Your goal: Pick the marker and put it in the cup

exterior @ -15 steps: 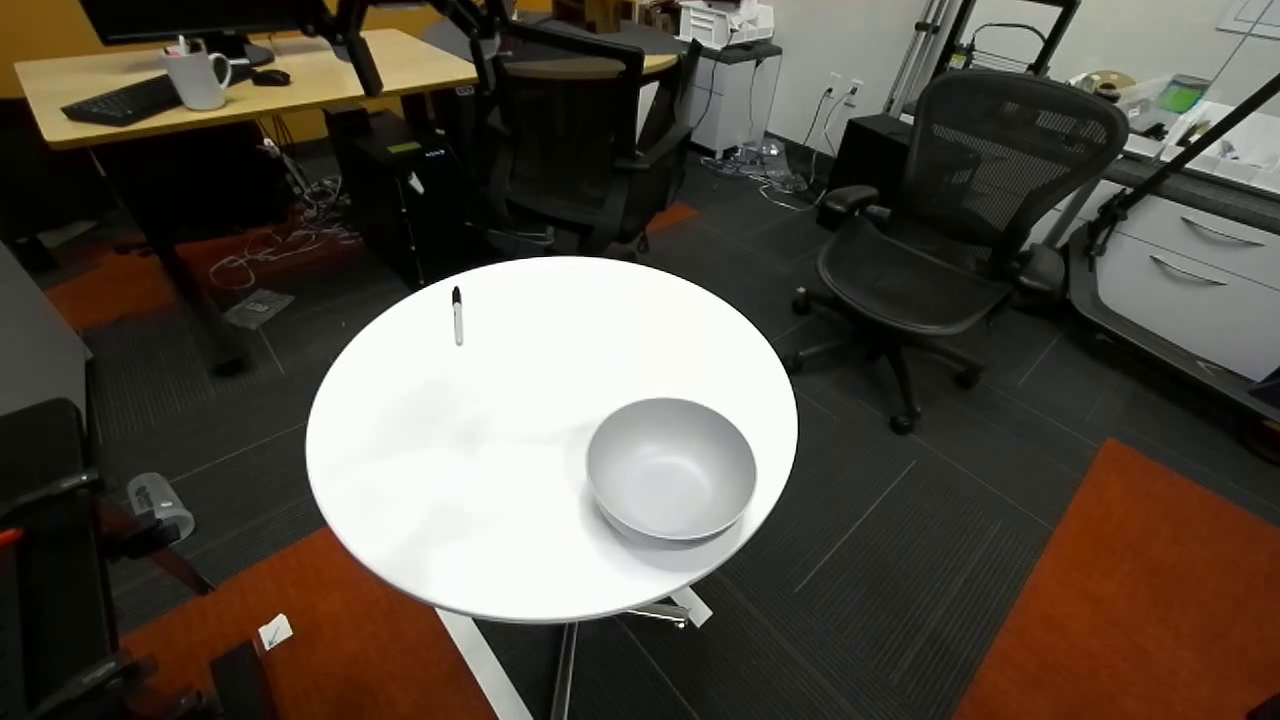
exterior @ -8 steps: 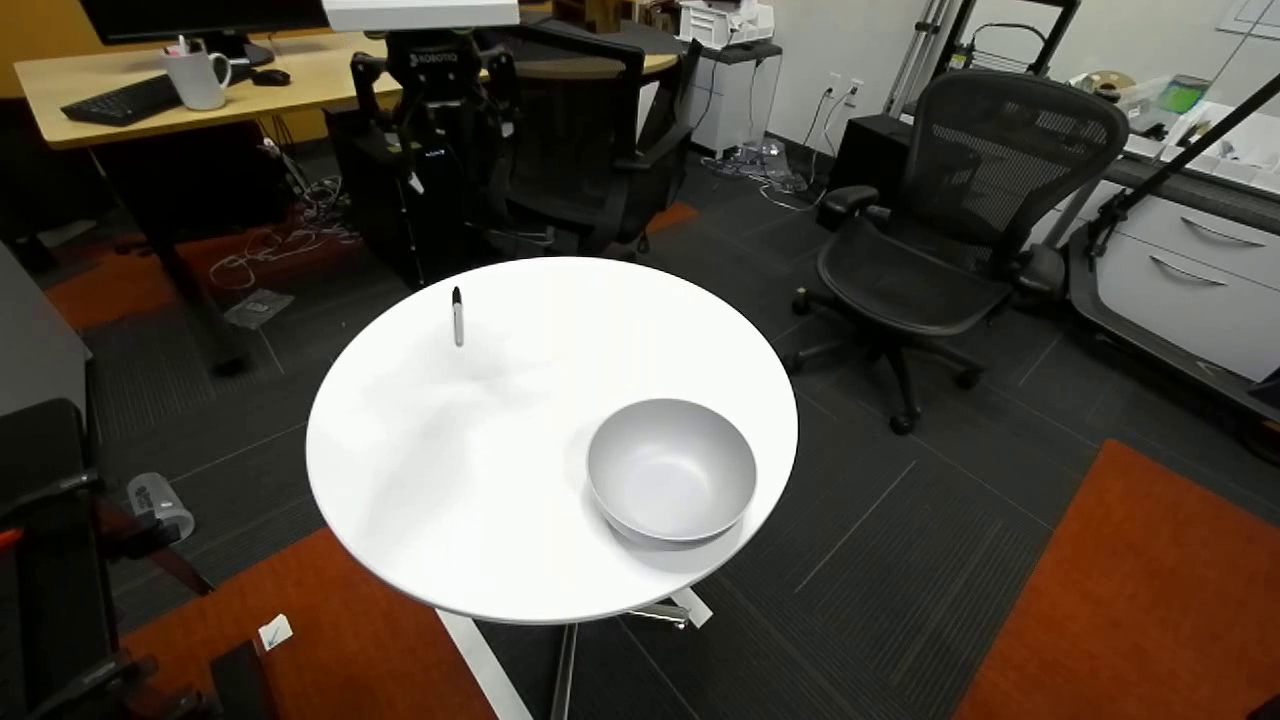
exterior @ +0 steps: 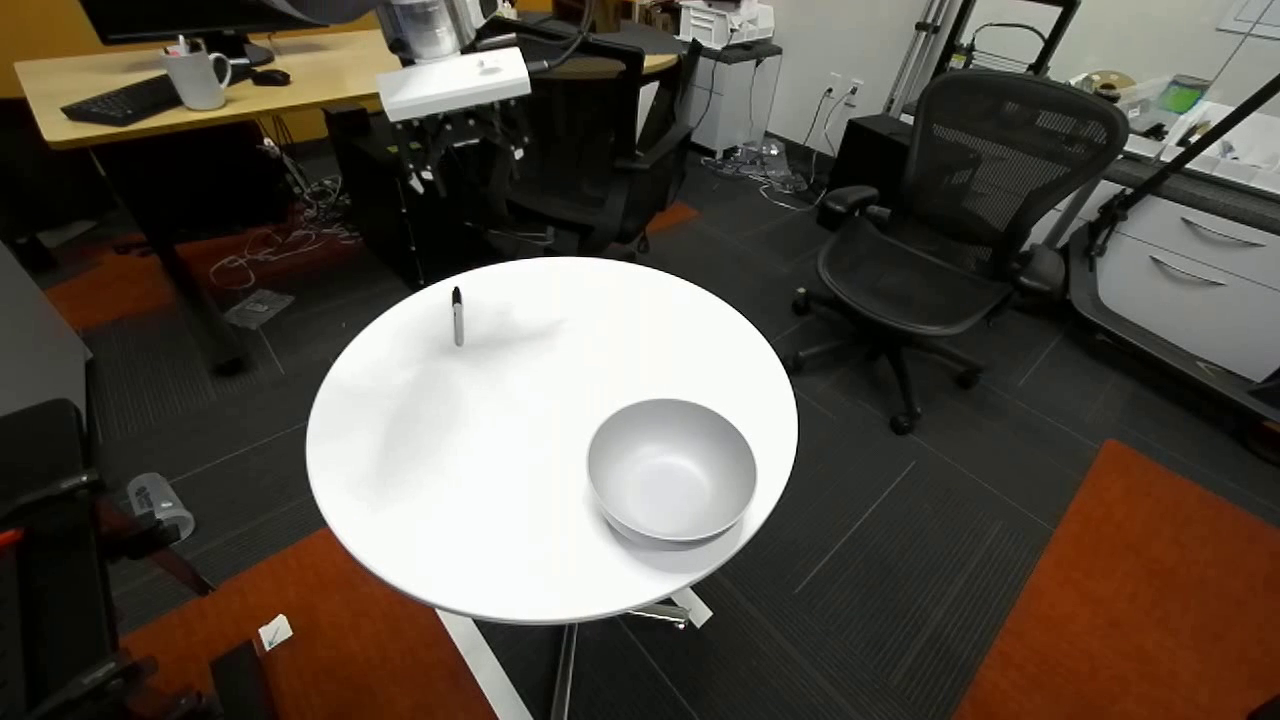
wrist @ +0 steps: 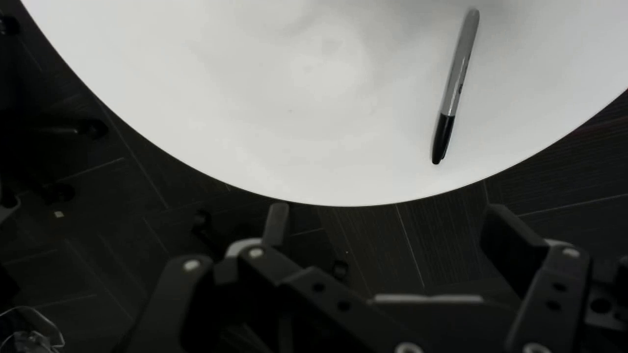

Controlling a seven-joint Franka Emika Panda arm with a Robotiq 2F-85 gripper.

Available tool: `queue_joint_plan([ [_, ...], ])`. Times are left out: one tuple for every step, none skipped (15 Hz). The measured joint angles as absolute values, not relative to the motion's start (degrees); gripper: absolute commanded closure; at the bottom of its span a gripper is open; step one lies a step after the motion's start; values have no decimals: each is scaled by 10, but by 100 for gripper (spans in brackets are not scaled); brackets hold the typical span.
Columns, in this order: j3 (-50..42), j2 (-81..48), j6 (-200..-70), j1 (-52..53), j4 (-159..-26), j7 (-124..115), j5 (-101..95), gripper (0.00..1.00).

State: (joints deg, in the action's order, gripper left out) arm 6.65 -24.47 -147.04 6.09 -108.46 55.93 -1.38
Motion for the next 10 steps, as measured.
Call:
queue_joint_plan([
  [73,-253,-1473,60,-1084,559,-14,0],
  [80,-260,-1473,57,-1084,559,-12,0],
  [88,-264,-1471,54,-1084,559,-10,0],
  [97,-265,-1462,48,-1084,559,-5,0],
  [105,-265,-1454,42,-1084,559,-3,0],
  [109,-264,-1450,38,-1084,559,-1,0],
  [111,-264,-1450,36,-1084,559,-1,0],
  [112,-264,-1450,34,-1084,559,-1,0],
  [112,-264,-1450,34,-1084,559,-1,0],
  [112,-264,-1450,33,-1084,559,-1,0],
])
